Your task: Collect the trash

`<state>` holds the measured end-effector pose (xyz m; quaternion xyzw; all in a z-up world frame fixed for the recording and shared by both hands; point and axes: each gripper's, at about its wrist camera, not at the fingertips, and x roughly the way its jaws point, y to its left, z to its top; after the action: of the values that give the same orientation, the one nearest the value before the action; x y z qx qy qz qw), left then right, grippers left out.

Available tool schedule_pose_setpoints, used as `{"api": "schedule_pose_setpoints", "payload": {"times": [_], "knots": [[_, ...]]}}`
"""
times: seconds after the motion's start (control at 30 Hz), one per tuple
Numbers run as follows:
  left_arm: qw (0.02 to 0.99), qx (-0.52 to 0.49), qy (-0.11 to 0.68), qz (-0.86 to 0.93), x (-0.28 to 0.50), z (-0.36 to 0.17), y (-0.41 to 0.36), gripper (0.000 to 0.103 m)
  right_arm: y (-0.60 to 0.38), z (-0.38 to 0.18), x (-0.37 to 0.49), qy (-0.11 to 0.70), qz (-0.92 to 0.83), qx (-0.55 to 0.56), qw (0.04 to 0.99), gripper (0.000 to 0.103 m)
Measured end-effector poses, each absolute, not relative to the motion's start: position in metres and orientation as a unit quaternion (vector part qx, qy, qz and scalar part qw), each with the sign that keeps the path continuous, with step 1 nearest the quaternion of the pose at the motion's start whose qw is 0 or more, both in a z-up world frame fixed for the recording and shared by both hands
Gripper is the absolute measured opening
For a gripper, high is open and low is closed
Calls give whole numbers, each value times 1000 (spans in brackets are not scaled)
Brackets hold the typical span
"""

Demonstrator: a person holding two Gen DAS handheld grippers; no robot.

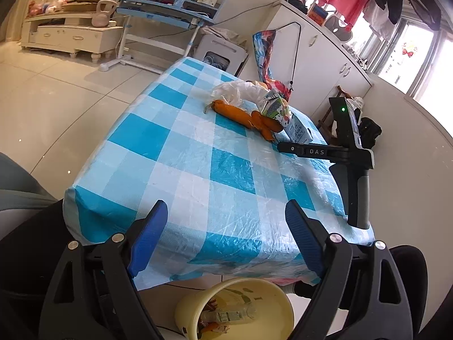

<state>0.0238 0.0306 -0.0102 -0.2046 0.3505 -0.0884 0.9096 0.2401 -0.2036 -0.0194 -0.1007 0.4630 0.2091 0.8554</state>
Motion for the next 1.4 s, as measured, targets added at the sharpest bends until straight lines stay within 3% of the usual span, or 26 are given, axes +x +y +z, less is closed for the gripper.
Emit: {"api": "schedule_pose_setpoints", "payload": {"times": [1.4], "knots": [[909,-206,352,-90,23,-10,28,81,-204,-19,240,463,209,-100,856,97]]}}
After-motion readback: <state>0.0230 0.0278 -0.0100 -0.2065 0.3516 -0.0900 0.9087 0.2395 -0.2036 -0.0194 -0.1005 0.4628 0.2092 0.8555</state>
